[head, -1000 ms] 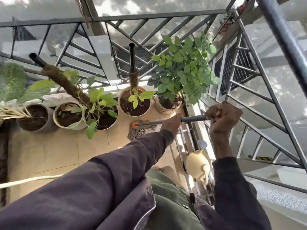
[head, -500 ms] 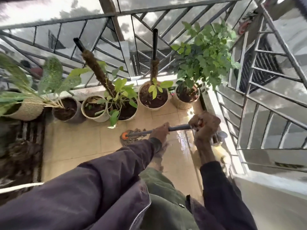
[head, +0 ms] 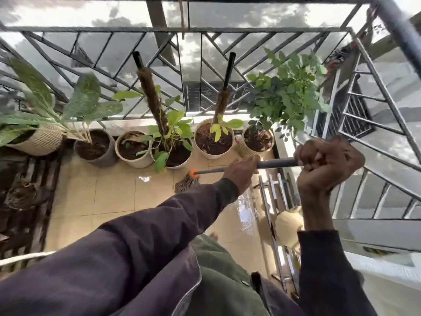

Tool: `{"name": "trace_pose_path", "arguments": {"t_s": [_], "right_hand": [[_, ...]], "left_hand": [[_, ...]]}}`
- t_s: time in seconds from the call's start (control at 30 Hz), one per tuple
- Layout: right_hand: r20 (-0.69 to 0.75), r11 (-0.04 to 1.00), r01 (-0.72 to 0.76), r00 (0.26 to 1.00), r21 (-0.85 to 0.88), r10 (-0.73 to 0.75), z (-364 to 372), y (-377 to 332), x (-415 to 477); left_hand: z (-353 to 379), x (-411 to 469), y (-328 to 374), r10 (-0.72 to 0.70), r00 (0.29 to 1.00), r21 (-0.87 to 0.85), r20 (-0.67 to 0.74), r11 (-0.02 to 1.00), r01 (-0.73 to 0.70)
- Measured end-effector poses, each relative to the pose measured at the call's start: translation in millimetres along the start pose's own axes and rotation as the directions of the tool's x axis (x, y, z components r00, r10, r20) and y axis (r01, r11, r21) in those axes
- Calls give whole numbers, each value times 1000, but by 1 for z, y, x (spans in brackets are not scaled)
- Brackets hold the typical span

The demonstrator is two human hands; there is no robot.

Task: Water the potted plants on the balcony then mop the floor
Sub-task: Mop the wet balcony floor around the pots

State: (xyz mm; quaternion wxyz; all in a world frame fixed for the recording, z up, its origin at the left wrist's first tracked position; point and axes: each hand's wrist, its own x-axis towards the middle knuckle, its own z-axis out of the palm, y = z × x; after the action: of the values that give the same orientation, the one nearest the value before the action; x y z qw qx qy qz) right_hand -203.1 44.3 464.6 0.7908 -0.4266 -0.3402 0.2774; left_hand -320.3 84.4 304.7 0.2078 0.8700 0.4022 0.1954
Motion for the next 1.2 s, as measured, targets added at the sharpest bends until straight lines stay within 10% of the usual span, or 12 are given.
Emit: {"name": "trace_pose_path", "arguments": {"t_s": [0.17,0.4,0.87,1.2], "right_hand": [[-5,997,44,999,-67,-45,21,38,-7],[-11,901,-99,994,-421,104,48,109,-47],[-189,888,-263,960,-376,204,48,102,18],[-268,861,-465,874,-209,407,21,114,-23]], "left_hand": [[-8,18,-31,-28,999,36,-47,999,30],[-15,27,-103,-419,796,-31,437,877,479],[-16,42,-91,-274,878,-25,393,951,308],[-7,-12,-108,-279,737,140,615,959,246]]}}
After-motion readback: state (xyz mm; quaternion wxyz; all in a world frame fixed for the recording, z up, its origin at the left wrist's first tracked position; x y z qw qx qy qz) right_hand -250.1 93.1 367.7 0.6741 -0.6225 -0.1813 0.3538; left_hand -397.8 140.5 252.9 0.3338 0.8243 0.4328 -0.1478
